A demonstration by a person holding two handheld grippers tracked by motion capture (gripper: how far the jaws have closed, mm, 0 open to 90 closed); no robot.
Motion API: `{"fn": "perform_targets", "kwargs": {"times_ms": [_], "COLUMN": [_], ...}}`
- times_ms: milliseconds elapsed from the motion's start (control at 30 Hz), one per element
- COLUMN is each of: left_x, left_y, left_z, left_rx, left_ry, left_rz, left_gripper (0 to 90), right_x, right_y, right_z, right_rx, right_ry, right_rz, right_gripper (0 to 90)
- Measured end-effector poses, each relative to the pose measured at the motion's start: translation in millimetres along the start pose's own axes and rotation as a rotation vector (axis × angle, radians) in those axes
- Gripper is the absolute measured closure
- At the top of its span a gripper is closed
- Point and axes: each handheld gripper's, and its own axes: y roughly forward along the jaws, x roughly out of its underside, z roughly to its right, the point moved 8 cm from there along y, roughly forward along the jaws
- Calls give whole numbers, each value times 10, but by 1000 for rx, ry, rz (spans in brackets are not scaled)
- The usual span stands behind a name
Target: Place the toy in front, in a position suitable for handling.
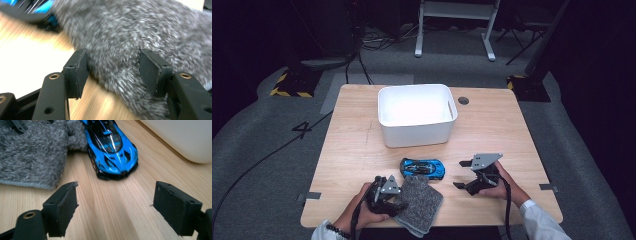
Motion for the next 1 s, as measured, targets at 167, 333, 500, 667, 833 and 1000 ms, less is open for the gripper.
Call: {"fn": "perform_targets", "kwargs": {"times_ms": [167, 333, 500, 667, 833, 1000], "left_x": [84, 130, 137, 131, 124, 129], "left_y": [-89, -145, -151, -151, -148, -146], "left_z": [-129, -214, -316, -386, -409, -416], "left_rx": [-46, -83, -83, -91, -103, -98], "left_ry": [-42, -38, -51, -60, -59, -67], "left_rz": [1, 3, -4, 0, 3, 7], "left_gripper": [421, 418, 364, 358, 350, 342], "right_x": [-131, -269, -339, -336, -375, -389], "right_y": [176, 305, 435, 549, 639, 737], "right_z": [40, 50, 29, 43, 67, 76], "right_rx": [-14, -36, -68, -64, -69, -78], "right_ry": [-19, -39, -52, -56, -49, -58], "right_rz": [-22, -14, -31, -56, -58, -77], "right_gripper": [183, 176, 176, 176, 176, 173]}}
